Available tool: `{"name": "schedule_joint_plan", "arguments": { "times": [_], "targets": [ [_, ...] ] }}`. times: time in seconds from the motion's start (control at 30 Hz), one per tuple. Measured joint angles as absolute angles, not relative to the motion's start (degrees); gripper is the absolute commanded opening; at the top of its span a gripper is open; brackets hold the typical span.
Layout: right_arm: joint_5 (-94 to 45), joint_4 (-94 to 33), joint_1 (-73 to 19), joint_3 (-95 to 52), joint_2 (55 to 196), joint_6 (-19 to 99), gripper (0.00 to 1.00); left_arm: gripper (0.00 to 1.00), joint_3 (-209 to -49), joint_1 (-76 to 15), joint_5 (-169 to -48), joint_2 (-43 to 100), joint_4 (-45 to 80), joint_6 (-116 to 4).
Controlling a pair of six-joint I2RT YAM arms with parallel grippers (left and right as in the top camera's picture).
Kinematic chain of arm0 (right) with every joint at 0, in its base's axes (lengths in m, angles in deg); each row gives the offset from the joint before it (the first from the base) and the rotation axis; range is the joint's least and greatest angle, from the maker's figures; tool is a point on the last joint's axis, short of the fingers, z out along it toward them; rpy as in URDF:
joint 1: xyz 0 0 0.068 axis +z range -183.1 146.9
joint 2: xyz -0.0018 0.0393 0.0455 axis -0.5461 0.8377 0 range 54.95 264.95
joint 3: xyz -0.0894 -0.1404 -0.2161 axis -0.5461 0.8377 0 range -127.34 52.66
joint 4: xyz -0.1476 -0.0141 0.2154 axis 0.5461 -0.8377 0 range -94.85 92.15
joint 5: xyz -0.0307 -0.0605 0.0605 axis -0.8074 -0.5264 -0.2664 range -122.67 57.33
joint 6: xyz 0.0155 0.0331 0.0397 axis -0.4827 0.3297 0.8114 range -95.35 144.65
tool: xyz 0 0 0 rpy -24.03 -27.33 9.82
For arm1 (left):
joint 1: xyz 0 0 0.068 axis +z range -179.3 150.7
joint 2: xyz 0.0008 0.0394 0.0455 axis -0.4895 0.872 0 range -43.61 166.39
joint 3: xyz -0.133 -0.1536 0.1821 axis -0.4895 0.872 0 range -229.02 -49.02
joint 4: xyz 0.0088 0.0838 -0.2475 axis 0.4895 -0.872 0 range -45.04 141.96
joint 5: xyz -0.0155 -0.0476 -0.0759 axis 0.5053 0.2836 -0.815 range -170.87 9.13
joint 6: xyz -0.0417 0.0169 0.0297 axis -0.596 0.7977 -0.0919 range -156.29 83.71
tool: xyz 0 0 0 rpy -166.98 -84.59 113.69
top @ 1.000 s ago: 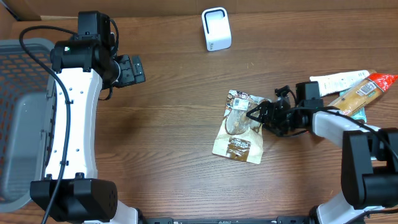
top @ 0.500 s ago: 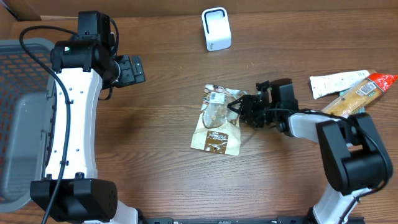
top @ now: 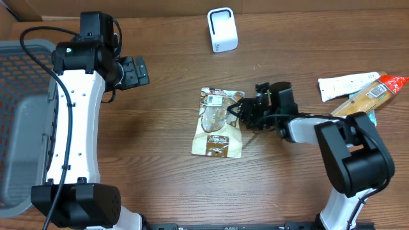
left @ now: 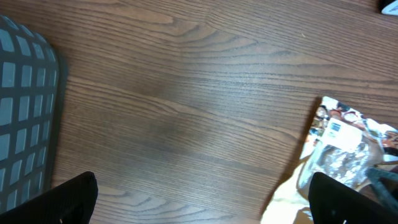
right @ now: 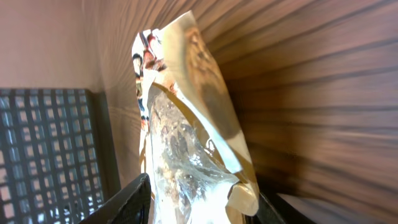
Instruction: Scan the item barcode
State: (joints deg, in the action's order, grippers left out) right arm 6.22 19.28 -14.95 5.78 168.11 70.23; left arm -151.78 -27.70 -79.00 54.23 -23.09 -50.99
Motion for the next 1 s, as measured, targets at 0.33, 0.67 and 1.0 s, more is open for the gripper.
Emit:
{"name": "schedule_joint_plan", "arguments": {
  "times": [0.33, 0.67, 1.0],
  "targets": [
    [0.13, 21.64, -8.94, 5.41, 170.47, 72.55, 0.04, 1.00, -151.78, -27.70, -79.00, 54.26, -23.06, -50.99],
    [7.18, 8.02, -15.58, 6.13, 165.91, 68.55, 0.04, 1.00, -151.78, -27.70, -79.00, 54.23, -23.06, -50.99],
    [3.80, -20.57, -17.18, -0.34, 156.18, 50.02, 0.28, 1.00, -151.78, -27.70, -79.00, 54.26, -23.09, -50.99]
  ]
}}
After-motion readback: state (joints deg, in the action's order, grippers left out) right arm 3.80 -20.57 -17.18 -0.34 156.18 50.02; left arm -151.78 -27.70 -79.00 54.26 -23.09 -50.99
